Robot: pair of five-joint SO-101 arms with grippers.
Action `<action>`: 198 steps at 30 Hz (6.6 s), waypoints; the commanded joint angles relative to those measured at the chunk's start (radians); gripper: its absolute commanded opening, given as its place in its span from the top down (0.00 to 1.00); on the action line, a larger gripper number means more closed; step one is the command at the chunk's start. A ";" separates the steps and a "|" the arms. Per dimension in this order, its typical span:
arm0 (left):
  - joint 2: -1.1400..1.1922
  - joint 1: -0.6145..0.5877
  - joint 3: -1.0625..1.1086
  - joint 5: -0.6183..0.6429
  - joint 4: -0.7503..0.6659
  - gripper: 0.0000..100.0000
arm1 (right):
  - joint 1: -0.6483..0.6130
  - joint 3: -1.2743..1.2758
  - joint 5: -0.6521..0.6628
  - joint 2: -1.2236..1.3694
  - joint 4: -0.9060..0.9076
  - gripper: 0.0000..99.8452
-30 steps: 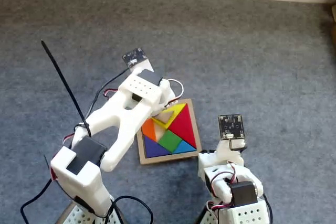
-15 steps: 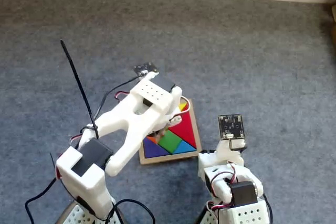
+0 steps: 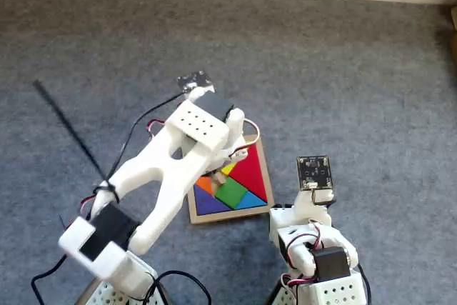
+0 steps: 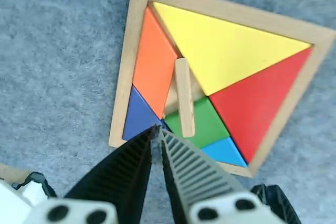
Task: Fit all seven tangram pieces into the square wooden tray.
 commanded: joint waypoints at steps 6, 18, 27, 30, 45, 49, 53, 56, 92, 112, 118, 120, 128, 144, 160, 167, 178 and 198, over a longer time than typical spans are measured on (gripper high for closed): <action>-0.097 0.021 0.130 -0.072 -0.310 0.99 | 0.007 0.142 -0.003 -0.025 0.012 0.94; -0.097 0.038 0.252 -0.095 -0.417 0.99 | 0.007 0.142 -0.003 -0.025 0.012 0.94; -0.099 0.038 0.283 -0.135 -0.382 0.99 | 0.007 0.142 -0.003 -0.025 0.012 0.94; -0.107 0.038 0.282 -0.137 -0.325 0.99 | 0.007 0.142 -0.003 -0.025 0.012 0.94; -0.099 0.028 0.260 -0.186 -0.270 0.99 | 0.007 0.142 -0.003 -0.025 0.012 0.94; -0.094 0.030 0.269 -0.186 -0.276 0.99 | 0.007 0.142 -0.003 -0.025 0.012 0.94; -0.019 0.035 0.266 -0.186 -0.327 0.99 | 0.007 0.142 -0.003 -0.025 0.012 0.94; 0.070 0.030 0.240 -0.184 -0.361 0.99 | 0.007 0.142 -0.003 -0.025 0.012 0.94; -0.475 0.027 0.501 -0.269 -0.408 1.00 | 0.008 0.142 -0.003 -0.025 0.012 0.94; -0.944 -0.104 1.038 -0.580 -1.025 0.99 | 0.008 0.142 -0.003 -0.024 0.012 0.94; -1.110 -0.104 1.194 -0.582 -1.143 0.99 | 0.008 0.142 -0.003 -0.024 0.012 0.94; -1.173 -0.105 1.236 -0.582 -1.146 0.99 | 0.008 0.142 -0.003 -0.022 0.012 0.94; -1.463 -0.203 1.429 -0.582 -1.146 0.99 | 0.004 0.140 -0.003 -0.019 0.010 0.94; -1.828 -0.358 1.531 -0.575 -0.637 0.99 | 0.008 0.139 -0.003 -0.015 0.007 0.94; -1.828 -0.421 1.531 -0.580 -0.376 0.99 | 0.008 0.139 -0.003 -0.015 0.007 0.94; -1.827 -0.420 1.531 -0.580 -0.278 0.99 | 0.008 0.139 -0.003 -0.015 0.007 0.94; -1.828 -0.426 1.531 -0.574 -0.161 0.99 | 0.008 0.139 -0.003 -0.015 0.007 0.94; -1.828 -0.424 1.531 -0.574 -0.161 0.99 | 0.008 0.139 -0.003 -0.015 0.007 0.94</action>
